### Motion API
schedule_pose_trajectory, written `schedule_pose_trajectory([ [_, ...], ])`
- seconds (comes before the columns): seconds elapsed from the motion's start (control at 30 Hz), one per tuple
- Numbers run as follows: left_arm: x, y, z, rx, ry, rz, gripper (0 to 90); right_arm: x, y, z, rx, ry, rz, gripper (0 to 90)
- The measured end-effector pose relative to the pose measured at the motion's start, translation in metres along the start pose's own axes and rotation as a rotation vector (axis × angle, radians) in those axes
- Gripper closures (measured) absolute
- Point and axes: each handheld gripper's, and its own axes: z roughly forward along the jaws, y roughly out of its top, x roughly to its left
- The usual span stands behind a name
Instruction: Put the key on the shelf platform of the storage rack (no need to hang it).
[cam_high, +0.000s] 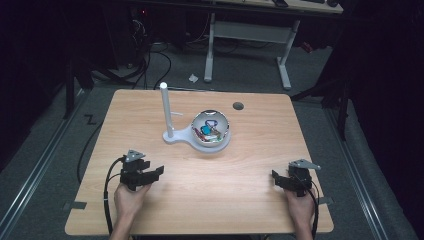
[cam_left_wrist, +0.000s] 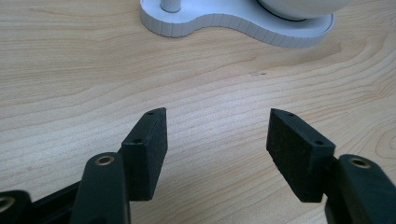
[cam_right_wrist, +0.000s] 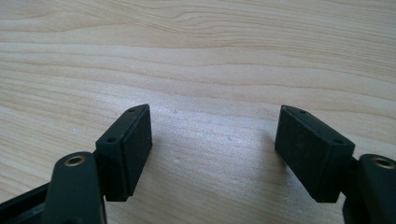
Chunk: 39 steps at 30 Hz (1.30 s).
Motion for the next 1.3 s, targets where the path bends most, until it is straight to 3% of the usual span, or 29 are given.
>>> schedule_pose_trajectory([
  [0.73,-0.011,-0.009,0.024,0.033,0.029,0.044,38.5,0.0,0.0,0.0,0.0,0.0,0.0,27.7],
  [1.3,-0.016,-0.014,0.035,0.018,0.061,0.068,38.5,0.0,0.0,0.0,0.0,0.0,0.0,27.7],
])
